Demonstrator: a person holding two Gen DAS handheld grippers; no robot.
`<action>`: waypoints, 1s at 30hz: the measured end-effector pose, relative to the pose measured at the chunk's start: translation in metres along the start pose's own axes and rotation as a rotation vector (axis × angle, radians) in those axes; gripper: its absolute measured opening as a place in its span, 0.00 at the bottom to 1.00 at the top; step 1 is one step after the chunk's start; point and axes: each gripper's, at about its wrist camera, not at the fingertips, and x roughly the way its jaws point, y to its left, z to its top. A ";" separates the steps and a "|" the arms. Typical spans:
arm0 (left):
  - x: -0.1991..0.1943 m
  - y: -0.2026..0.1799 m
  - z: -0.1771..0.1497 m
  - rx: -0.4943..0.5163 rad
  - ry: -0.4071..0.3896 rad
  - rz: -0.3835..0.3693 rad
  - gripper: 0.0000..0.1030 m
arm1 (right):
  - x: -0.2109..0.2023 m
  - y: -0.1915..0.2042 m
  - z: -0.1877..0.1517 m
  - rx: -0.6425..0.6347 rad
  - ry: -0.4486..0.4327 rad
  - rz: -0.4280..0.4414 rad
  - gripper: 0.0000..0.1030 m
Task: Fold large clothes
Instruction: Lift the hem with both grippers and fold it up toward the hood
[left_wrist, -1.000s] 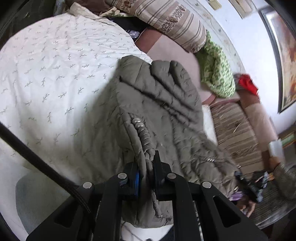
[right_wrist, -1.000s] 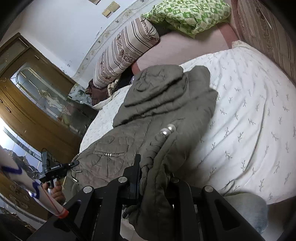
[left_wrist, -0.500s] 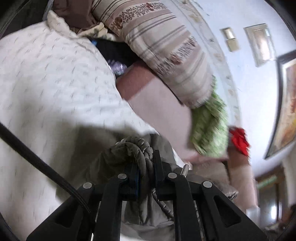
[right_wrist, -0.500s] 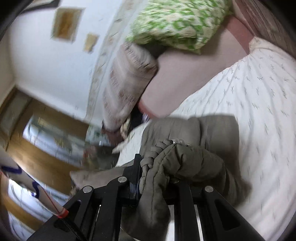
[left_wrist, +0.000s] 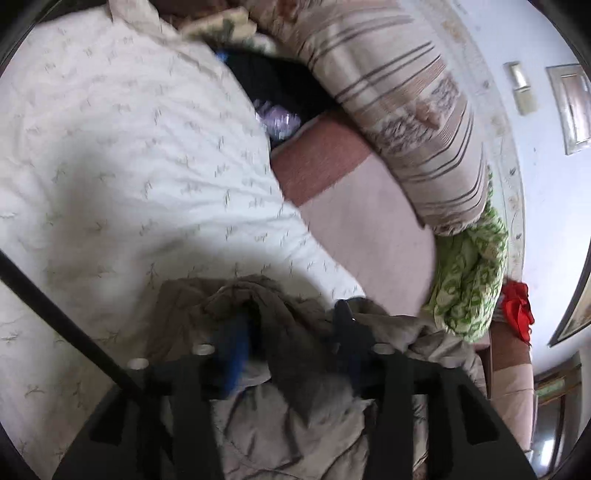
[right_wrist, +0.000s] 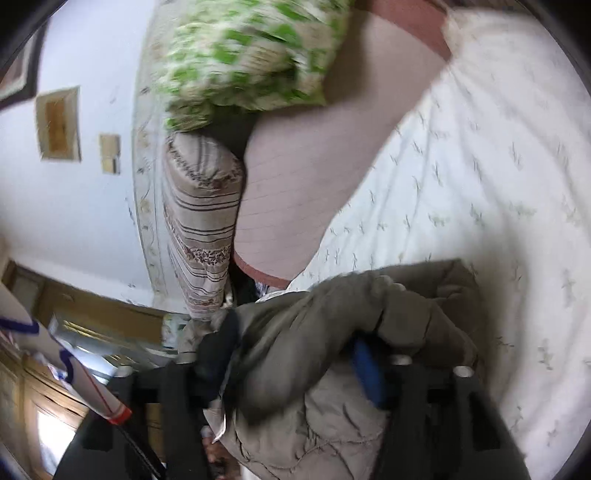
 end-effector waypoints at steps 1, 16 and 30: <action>-0.009 -0.007 -0.003 0.027 -0.044 0.016 0.64 | -0.009 0.010 -0.003 -0.048 -0.029 -0.019 0.88; 0.018 -0.113 -0.125 0.677 -0.187 0.419 0.67 | 0.062 0.091 -0.105 -0.651 0.092 -0.301 0.85; 0.041 -0.078 -0.104 0.528 -0.149 0.504 0.72 | 0.077 0.043 -0.072 -0.539 0.113 -0.521 0.80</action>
